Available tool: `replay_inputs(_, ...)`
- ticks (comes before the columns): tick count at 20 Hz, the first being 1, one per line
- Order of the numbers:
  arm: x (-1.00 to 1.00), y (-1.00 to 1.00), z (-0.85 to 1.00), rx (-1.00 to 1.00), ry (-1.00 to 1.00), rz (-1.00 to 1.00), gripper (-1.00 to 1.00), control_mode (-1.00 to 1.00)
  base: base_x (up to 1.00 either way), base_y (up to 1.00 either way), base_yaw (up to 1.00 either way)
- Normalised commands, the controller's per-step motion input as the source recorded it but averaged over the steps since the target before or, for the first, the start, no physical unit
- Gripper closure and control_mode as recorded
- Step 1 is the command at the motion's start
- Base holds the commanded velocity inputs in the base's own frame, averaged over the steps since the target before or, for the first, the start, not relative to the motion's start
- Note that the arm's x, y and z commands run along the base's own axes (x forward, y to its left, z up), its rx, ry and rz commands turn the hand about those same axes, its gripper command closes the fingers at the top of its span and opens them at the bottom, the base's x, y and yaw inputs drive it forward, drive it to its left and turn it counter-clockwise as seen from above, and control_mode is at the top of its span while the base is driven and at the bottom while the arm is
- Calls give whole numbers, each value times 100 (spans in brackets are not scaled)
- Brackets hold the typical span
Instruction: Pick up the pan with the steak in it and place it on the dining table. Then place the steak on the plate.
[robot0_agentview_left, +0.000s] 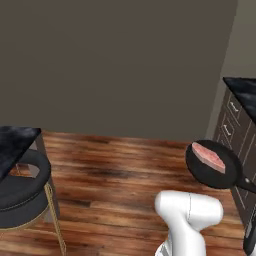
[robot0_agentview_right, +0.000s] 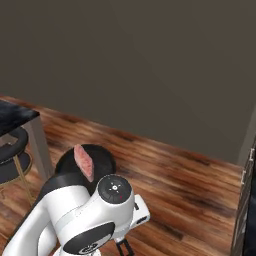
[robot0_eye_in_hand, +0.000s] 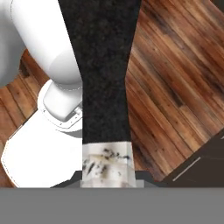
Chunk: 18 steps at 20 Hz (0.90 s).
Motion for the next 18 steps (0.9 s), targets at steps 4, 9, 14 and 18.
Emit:
replay_inputs(4, 0, 0, 0, 0, 0, 0, 100, 100, -8, 0, 50)
replay_inputs(9, 0, 0, 0, 0, 0, 0, 100, 100, -13, 0, 41)
replay_inputs(14, 0, 0, 0, 0, 0, 0, 100, 100, 0, 0, 0)
replay_inputs(18, 0, 0, 0, 0, 0, 0, 100, 100, 18, -29, 3)
